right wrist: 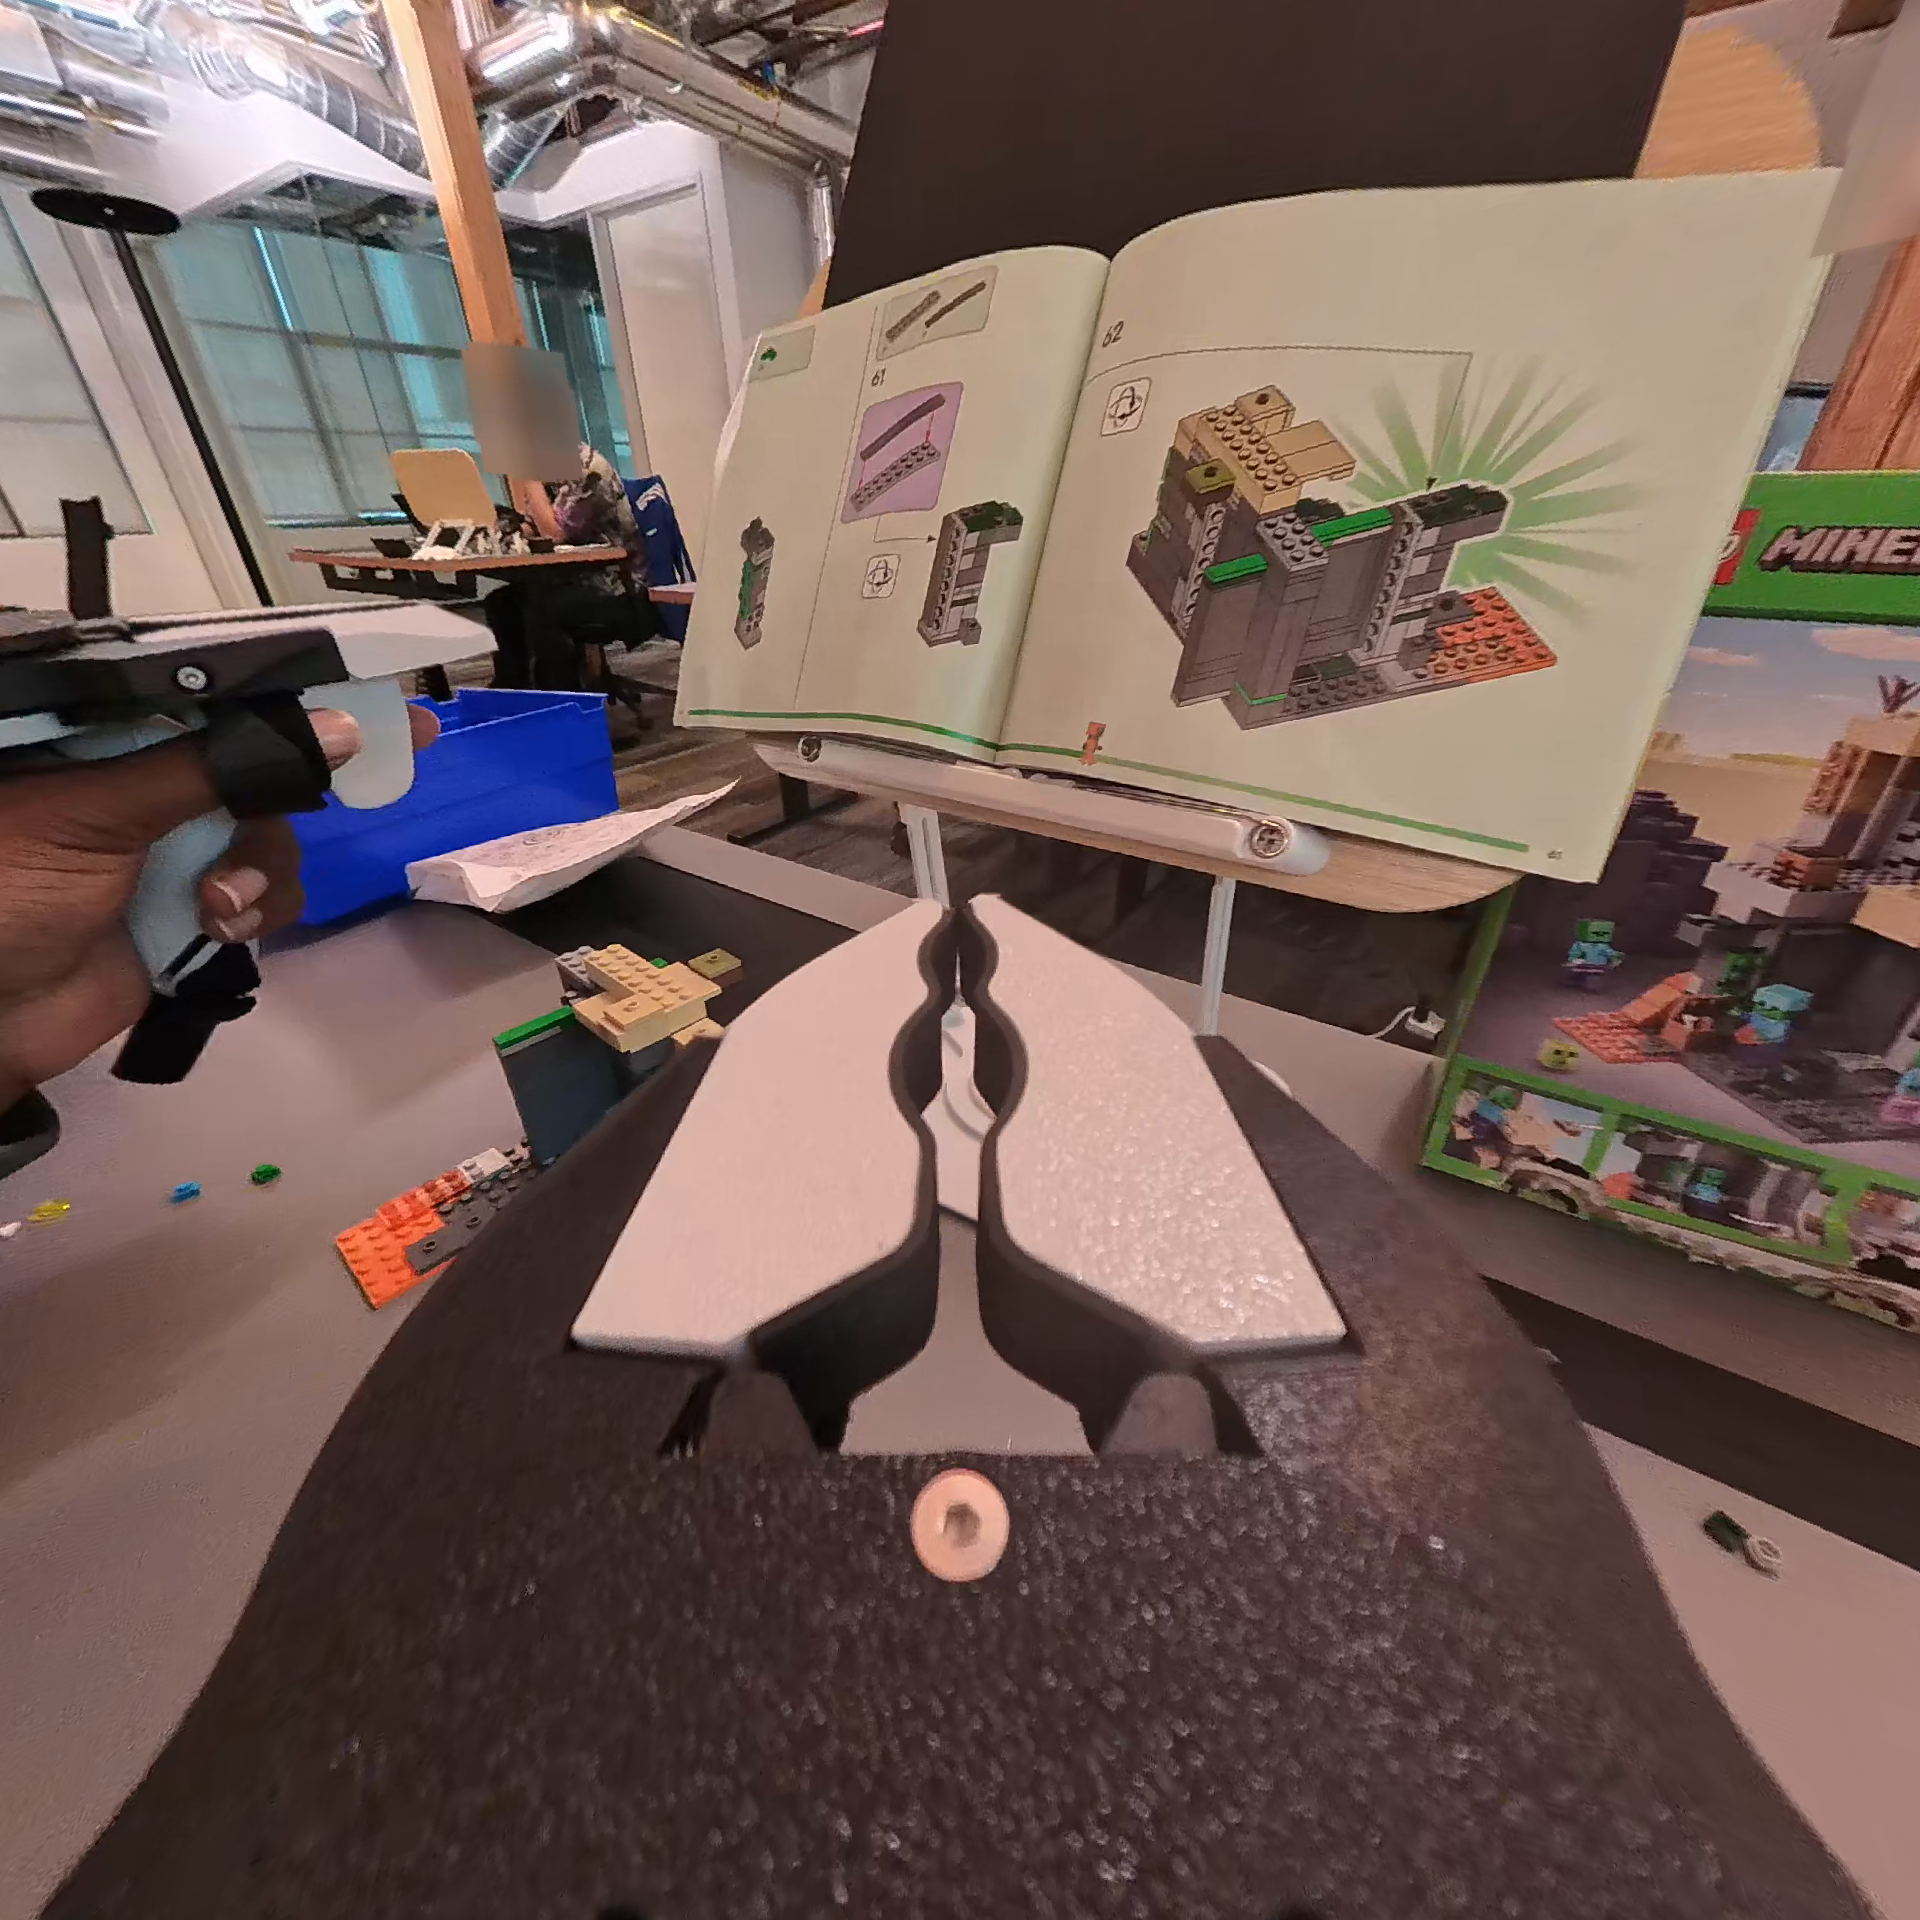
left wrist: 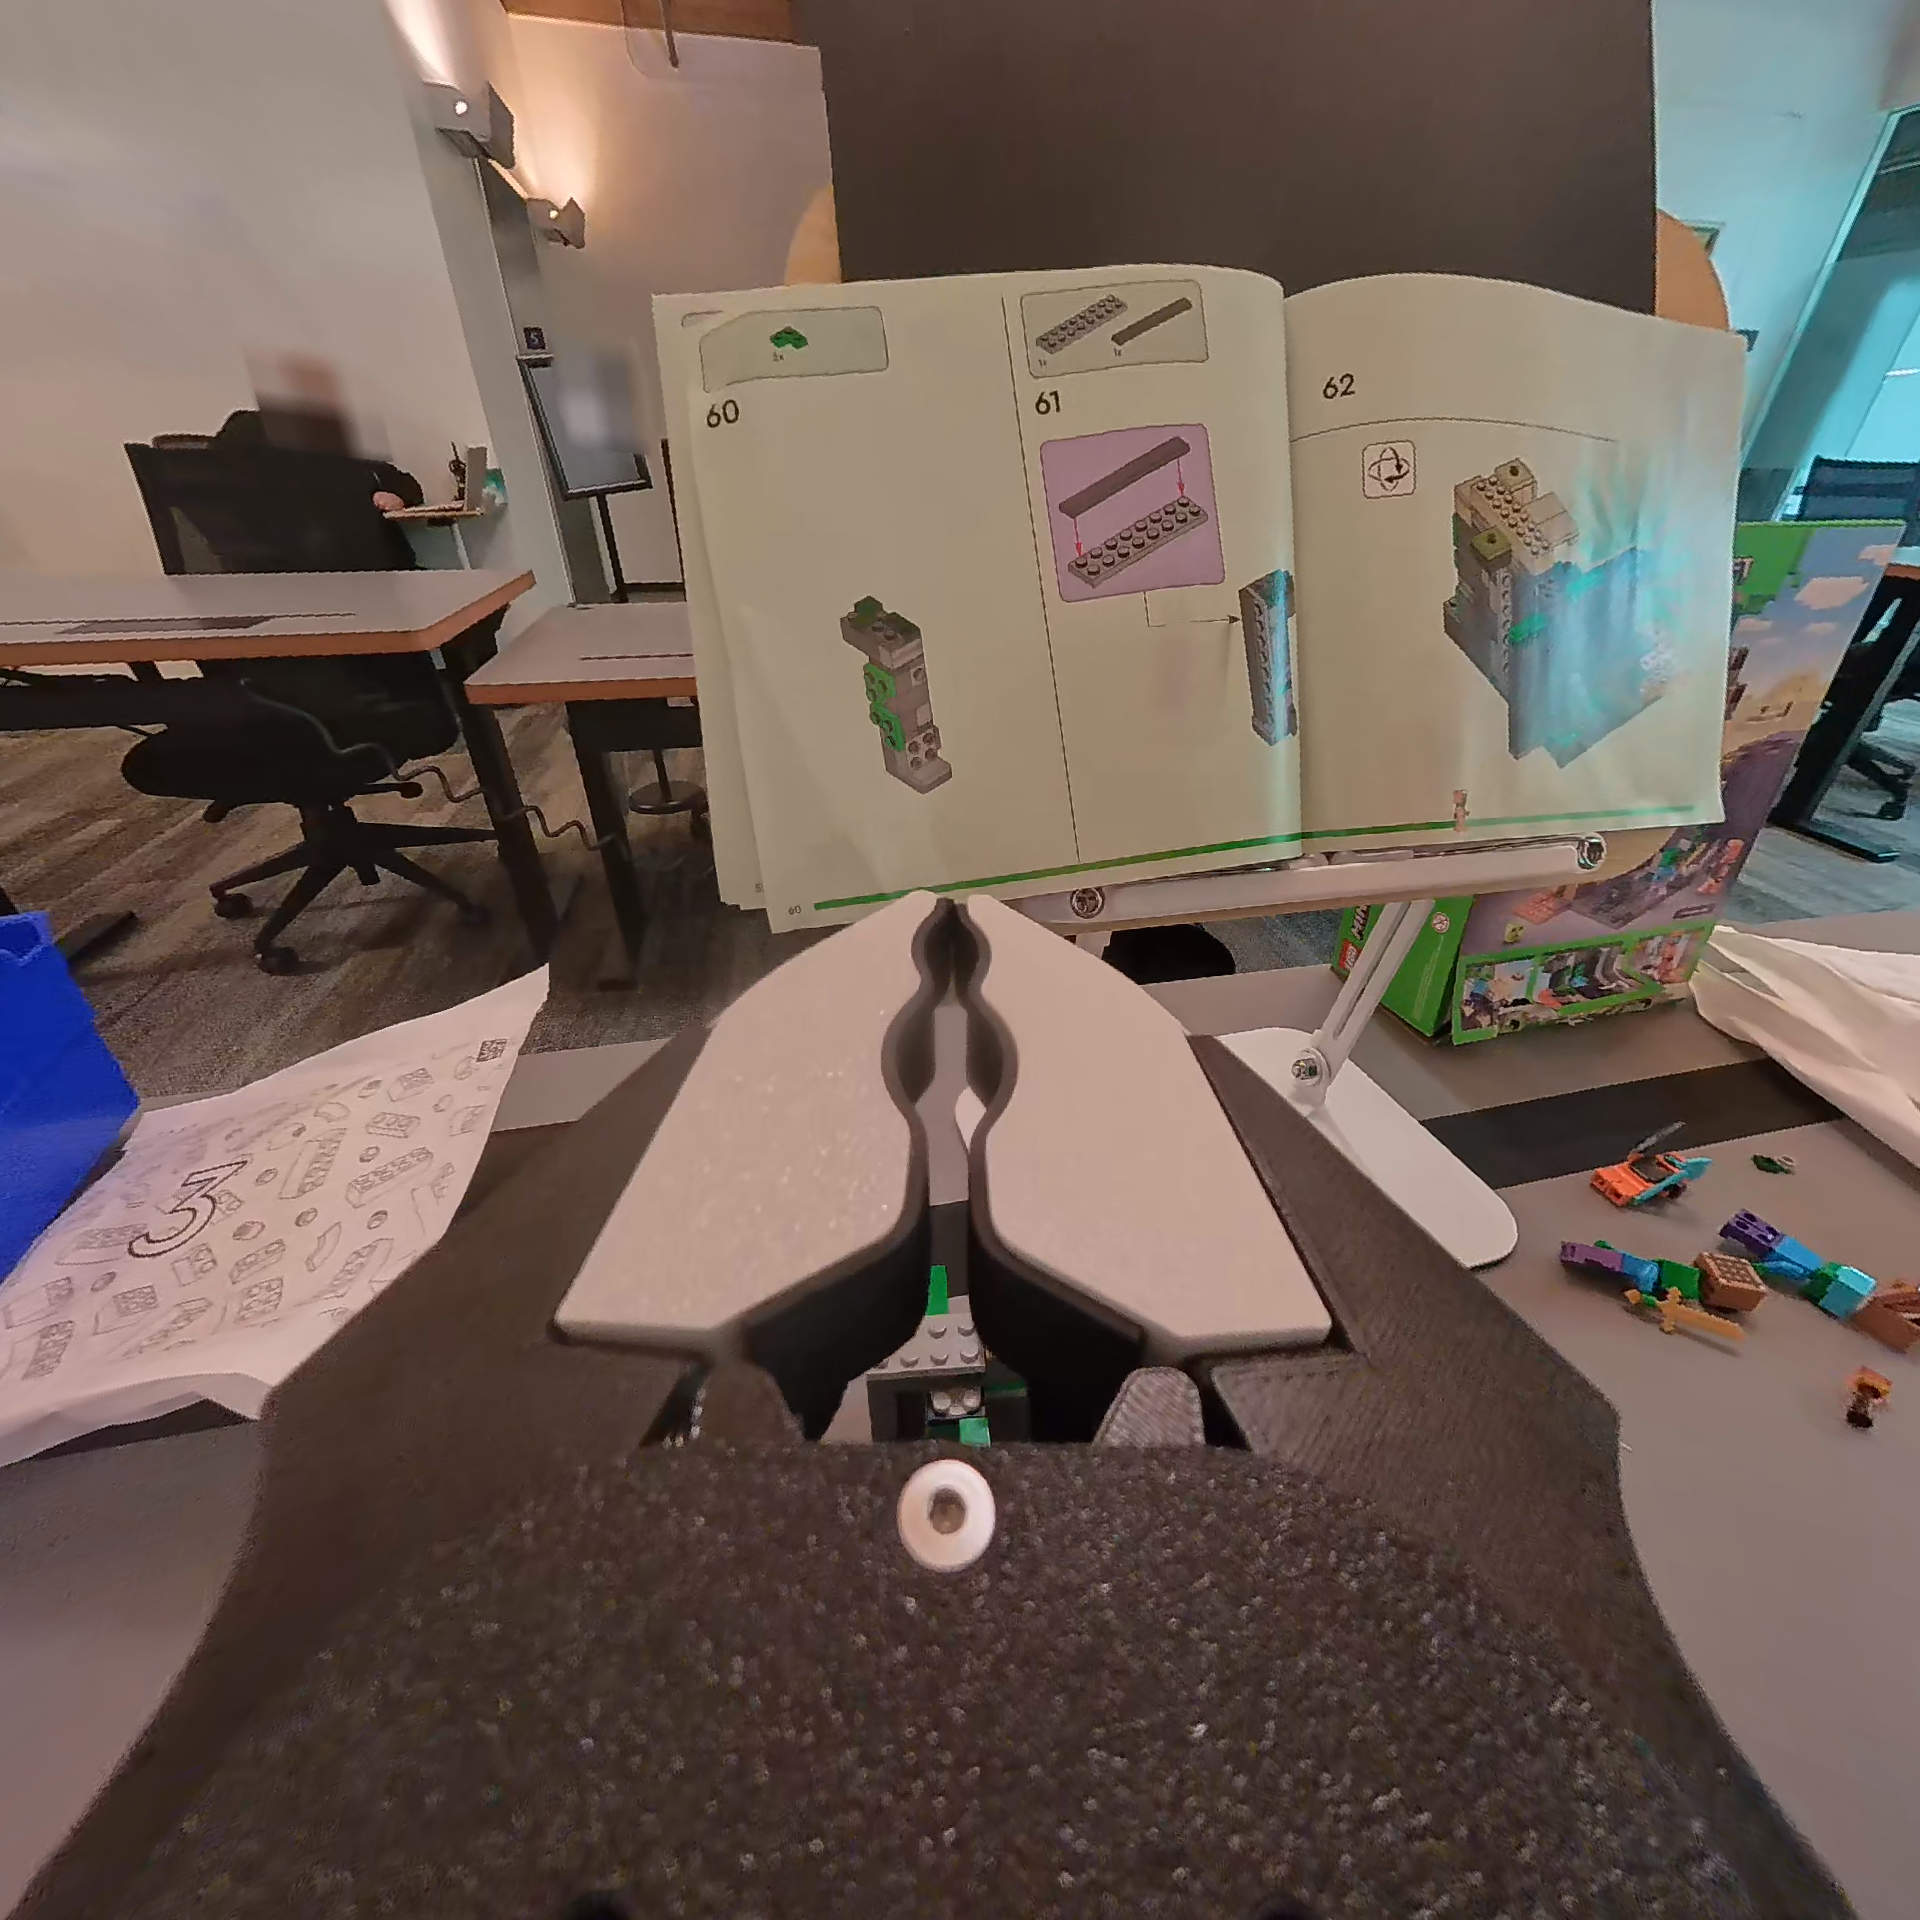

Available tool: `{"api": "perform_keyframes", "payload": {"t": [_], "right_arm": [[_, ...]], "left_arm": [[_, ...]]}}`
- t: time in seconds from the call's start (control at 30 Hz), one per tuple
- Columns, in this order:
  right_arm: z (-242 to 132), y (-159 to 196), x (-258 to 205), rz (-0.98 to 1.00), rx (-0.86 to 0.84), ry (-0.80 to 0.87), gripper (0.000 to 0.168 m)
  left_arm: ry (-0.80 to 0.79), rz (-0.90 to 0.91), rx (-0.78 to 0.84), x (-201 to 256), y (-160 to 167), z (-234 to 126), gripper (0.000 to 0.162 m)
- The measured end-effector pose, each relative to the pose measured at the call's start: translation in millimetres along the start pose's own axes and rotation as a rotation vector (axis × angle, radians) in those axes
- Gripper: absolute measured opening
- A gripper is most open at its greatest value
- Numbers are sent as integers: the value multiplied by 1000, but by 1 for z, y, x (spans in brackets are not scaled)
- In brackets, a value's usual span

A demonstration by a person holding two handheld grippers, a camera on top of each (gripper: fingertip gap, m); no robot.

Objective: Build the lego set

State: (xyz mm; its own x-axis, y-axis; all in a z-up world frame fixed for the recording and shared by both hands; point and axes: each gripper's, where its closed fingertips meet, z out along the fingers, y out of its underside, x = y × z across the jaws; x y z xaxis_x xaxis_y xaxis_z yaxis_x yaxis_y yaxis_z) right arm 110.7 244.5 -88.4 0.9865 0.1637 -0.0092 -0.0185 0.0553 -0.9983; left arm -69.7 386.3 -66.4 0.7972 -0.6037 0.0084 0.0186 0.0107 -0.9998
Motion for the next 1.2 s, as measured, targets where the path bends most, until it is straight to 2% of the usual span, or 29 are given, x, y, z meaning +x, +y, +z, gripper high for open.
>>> {"api": "perform_keyframes", "payload": {"t": [0.2, 0.33, 0.57, 0.7, 0.93, 1.1, 1.2], "right_arm": [[0, -2, 2, 10, -9, 19, 0], [-2, -5, 4, 17, -12, 26, 0], [-3, -5, 7, 26, -30, 5, 0], [-4, -4, 8, 32, -38, -9, 0], [-5, -3, 10, 22, -45, -27, 1], [-6, -4, 11, 23, -46, -30, 3], [-6, -6, 10, 24, -38, -40, 3]], "left_arm": [[-14, 10, -15, -1, 3, 2, 0], [-11, 18, -3, -3, -13, 13, 0], [-23, 80, 15, -13, -59, 60, 0], [-41, 133, -11, -17, -74, 90, 0], [-49, 197, -63, -11, -67, 114, 0], [-41, 199, -65, -9, -66, 114, 0], [37, 195, -78, 2, -63, 105, 0]]}}
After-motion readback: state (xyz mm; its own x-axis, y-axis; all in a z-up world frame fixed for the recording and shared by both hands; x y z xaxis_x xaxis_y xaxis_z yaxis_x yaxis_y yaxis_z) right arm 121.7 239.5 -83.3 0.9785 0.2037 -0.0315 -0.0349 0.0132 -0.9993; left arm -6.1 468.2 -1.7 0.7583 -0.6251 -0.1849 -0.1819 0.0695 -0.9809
